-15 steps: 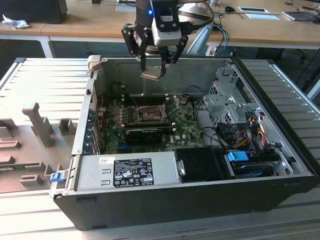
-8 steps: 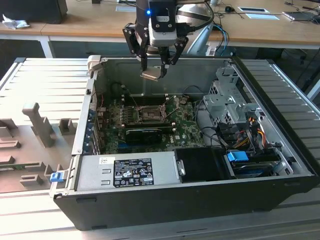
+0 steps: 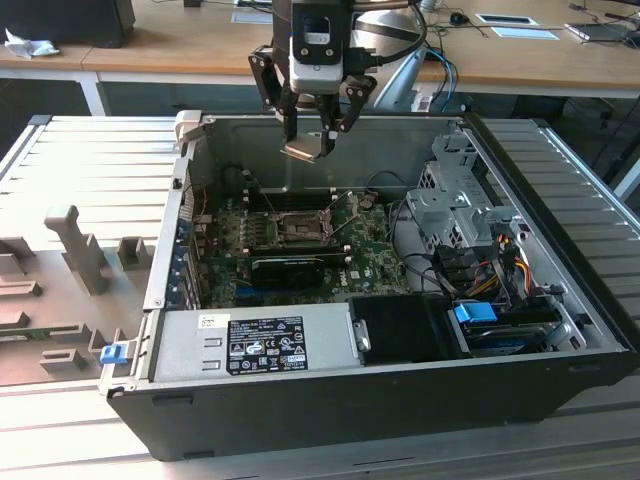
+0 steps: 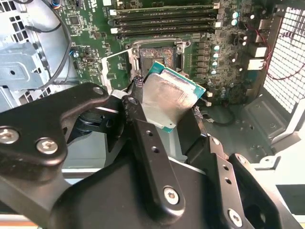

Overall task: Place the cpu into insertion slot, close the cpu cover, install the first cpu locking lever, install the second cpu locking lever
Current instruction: 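Place the cpu into insertion slot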

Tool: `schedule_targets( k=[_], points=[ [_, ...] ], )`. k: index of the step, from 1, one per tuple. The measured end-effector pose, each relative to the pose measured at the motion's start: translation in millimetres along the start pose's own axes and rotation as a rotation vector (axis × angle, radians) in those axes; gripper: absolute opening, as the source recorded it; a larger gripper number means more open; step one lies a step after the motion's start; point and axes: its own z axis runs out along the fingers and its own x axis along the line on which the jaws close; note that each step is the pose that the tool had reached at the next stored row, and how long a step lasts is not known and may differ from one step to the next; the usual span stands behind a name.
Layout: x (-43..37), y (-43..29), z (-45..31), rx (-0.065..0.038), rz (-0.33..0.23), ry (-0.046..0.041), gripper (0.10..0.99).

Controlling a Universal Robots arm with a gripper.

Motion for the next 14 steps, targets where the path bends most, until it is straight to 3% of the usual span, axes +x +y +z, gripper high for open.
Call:
schedule_targets(
  k=[14],
  points=[
    [1.7,-1.8,6.0,0.0,0.007,-0.0006,0.529]
  ],
)
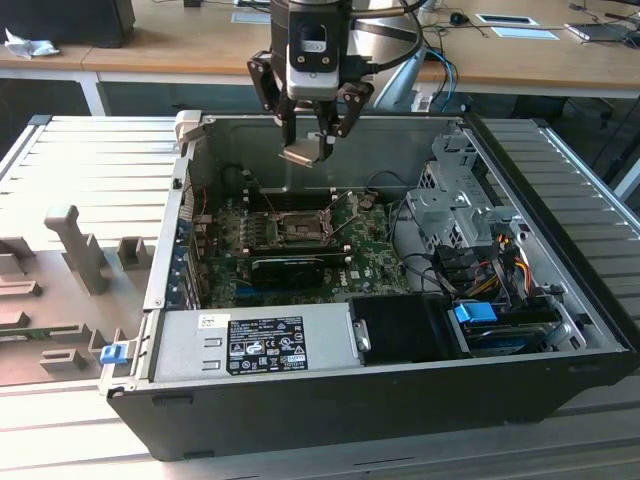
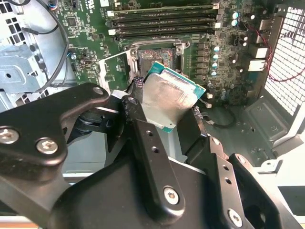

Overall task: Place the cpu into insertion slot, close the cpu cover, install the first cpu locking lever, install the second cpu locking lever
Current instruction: 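Place the cpu into insertion slot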

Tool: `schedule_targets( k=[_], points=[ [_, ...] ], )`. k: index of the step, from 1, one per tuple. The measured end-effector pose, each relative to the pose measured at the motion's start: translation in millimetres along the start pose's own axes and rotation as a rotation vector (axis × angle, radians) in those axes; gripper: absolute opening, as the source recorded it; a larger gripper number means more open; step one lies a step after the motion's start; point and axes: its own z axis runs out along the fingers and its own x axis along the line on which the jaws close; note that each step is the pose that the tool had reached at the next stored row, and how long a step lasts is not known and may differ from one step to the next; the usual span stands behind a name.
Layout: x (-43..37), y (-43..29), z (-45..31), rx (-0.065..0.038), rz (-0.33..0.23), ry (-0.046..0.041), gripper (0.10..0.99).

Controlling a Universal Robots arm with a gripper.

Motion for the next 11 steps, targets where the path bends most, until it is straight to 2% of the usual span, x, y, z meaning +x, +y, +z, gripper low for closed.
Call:
schedule_targets(
  k=[5,11],
  points=[
    [1.8,-1.3,1.1,0.0,0.011,-0.001,0.529],
    [2.5,-1.9,1.5,-0.001,0.052,-0.0047,0.529]
  ],
)
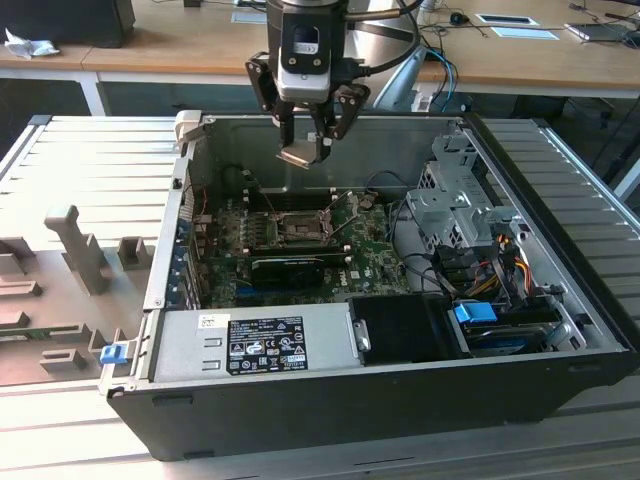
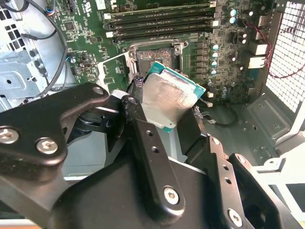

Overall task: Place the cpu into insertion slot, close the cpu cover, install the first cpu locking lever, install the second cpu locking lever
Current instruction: 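Place the cpu into insertion slot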

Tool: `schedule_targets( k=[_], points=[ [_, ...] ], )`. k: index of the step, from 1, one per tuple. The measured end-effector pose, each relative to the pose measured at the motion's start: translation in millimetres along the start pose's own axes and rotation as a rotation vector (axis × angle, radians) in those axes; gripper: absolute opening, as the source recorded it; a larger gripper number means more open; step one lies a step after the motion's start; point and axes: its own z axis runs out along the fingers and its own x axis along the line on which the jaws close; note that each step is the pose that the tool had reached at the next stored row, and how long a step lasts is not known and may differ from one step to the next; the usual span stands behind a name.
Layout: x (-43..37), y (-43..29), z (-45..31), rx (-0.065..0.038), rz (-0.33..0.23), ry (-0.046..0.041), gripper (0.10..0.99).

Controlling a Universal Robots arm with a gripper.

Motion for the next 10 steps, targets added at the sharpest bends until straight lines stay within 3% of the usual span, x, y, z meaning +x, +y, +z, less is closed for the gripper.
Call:
schedule_targets(
  k=[10],
  points=[
    [0.2,-0.3,0.6,-0.002,0.101,-0.009,0.529]
  ],
)
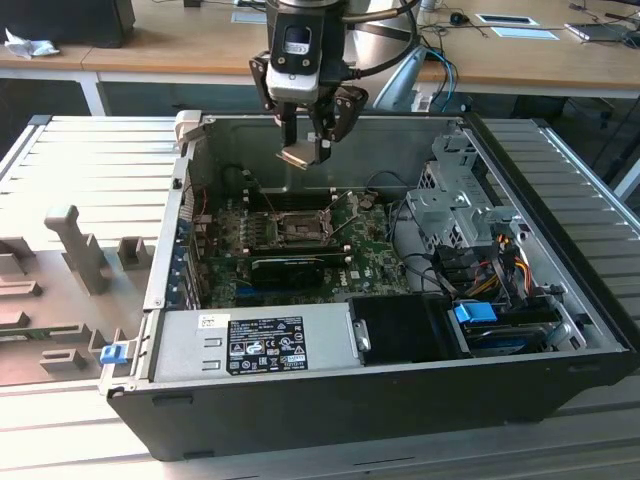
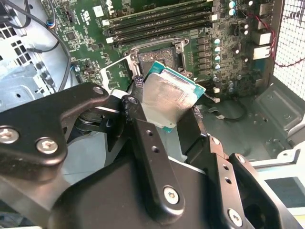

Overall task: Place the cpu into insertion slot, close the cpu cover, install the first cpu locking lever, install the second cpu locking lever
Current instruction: 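Place the cpu into insertion slot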

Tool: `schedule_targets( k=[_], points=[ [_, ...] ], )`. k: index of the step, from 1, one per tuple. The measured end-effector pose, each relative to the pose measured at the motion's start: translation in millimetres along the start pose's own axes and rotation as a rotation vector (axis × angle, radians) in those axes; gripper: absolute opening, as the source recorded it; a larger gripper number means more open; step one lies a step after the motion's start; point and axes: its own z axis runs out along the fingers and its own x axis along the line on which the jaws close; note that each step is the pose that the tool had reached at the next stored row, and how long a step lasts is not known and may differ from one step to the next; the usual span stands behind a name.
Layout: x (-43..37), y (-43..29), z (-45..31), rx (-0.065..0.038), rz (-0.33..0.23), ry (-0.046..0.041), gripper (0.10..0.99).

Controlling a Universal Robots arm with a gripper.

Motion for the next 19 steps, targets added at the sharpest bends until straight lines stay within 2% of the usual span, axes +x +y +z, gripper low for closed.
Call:
schedule_targets(
  k=[10,12,15,19],
  points=[
    [0.0,-0.3,2.9,-0.003,0.137,-0.0123,0.529],
    [-0.1,-0.4,4.3,-0.004,0.191,-0.0172,0.529],
    [-0.1,-0.7,8.1,-0.006,0.299,-0.027,0.529],
    [-0.2,-0.9,10.1,-0.007,0.388,-0.035,0.529]
  ],
)
